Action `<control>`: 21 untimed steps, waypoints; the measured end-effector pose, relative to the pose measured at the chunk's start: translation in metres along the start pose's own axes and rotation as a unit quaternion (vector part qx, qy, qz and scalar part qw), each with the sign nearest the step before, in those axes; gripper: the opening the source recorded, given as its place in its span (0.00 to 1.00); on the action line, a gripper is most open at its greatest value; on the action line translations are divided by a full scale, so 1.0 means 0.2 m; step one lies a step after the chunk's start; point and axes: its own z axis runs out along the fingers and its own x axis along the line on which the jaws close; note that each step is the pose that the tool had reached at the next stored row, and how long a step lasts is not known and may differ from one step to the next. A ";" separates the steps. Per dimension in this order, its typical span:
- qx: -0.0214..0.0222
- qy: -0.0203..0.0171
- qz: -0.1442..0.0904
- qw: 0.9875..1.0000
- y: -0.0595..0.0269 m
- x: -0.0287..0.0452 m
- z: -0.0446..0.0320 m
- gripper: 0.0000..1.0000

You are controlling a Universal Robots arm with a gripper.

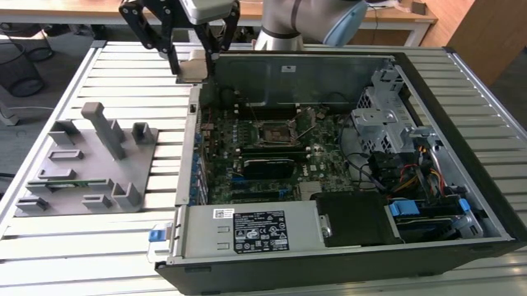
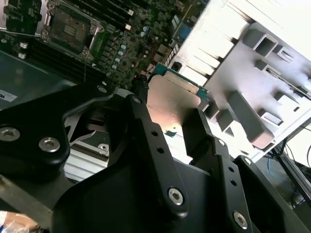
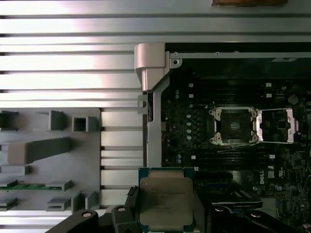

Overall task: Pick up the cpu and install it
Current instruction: 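Pick up the cpu and move it towards the insertion slot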

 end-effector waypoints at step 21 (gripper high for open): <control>0.000 0.000 0.000 1.000 0.052 -0.269 0.010 0.53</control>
